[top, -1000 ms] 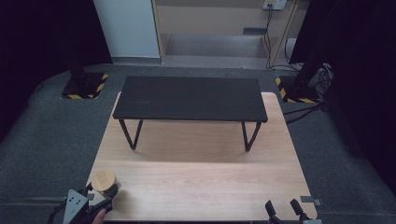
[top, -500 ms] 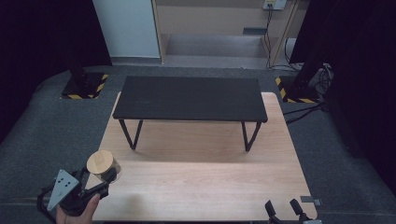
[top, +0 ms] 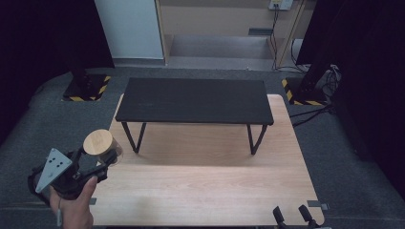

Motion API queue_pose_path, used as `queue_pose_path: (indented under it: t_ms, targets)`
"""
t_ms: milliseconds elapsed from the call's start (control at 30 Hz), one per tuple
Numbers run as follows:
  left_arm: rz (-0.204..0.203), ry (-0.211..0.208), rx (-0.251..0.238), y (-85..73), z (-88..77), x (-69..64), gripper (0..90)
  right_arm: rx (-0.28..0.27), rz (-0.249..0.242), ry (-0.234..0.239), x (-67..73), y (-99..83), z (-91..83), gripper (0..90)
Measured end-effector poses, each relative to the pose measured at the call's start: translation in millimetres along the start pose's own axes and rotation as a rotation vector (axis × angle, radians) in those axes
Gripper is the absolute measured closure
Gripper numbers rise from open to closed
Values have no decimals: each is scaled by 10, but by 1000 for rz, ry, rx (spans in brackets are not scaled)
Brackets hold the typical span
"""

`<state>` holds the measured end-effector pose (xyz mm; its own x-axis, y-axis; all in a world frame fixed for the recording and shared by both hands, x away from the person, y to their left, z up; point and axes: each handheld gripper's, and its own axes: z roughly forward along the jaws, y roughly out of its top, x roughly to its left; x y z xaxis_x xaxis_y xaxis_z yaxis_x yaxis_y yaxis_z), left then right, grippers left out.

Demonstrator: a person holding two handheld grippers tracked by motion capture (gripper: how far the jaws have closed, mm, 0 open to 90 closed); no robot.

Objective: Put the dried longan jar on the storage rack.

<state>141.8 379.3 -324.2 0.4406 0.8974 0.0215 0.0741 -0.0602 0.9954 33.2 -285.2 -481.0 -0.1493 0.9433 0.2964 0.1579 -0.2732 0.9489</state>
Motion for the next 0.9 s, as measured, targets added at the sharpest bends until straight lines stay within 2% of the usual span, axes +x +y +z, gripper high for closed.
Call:
queue_pose_path:
  t_ms: [300, 433, 700, 900]
  targets:
    - [19, -31, -7, 245, 221, 86, 242, -4, -5, -6, 15, 14, -7, 46]
    - [9, -57, -5, 329, 346, 156, 242, -9, -7, -9, 24, 23, -10, 46]
    - [13, -71, 17, 527, 675, 296, 242, -20, -12, -21, 38, 47, -32, 46]
    - [-3, -71, 36, 588, 956, 407, 242, -24, -11, -38, 41, 48, -63, 46]
